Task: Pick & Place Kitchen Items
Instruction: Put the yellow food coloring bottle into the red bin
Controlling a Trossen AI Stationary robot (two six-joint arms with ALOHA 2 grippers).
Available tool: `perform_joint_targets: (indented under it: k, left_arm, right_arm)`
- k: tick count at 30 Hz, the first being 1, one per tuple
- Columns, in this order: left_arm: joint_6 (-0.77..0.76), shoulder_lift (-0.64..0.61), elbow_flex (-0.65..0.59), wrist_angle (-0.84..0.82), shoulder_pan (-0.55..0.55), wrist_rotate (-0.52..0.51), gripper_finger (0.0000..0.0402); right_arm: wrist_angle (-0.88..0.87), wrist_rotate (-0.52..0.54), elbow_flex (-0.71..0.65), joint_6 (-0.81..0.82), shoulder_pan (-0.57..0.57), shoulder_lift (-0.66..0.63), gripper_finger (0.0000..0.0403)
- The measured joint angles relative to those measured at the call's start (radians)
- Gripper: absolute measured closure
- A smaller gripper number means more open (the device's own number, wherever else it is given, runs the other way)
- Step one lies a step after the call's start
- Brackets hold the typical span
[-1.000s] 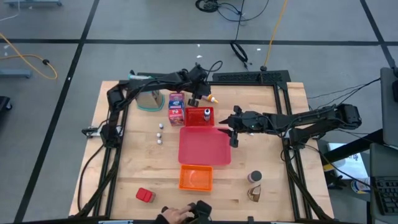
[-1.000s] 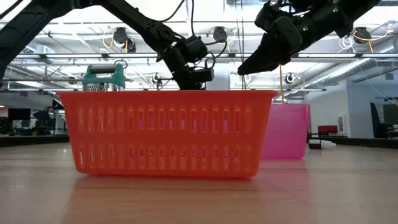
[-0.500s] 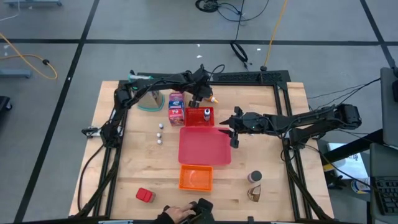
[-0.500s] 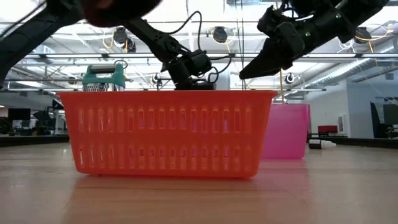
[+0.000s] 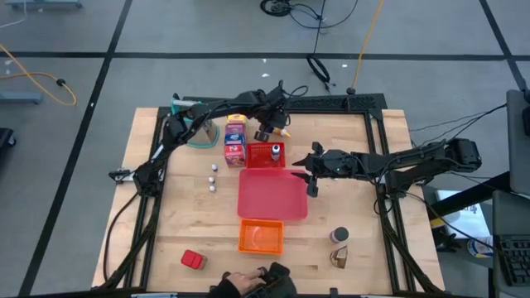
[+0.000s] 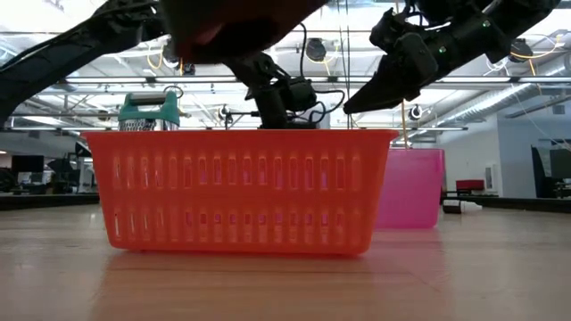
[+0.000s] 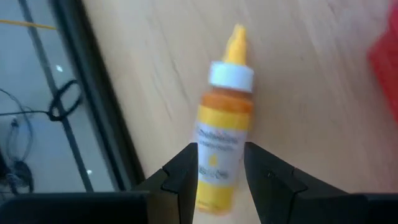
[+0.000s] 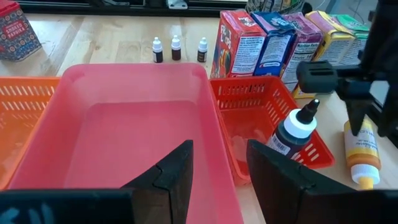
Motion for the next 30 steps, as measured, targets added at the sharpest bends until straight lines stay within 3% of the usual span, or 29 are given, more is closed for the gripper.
perform_joint_targets:
  k: [10,30]
  left_arm:
    - [-0.016,0.007,-0.001,0.049,-0.011,-0.033,0.027]
    - [0.03,0.022,-0.002,0.03,0.003,0.005,0.027]
  right_arm:
    - [-0.002,0.0,0.0,0.003,0.0,0.0,0.0261]
    - [-0.001,-0.001,0.0,0.006,0.0,0.0,0.0261]
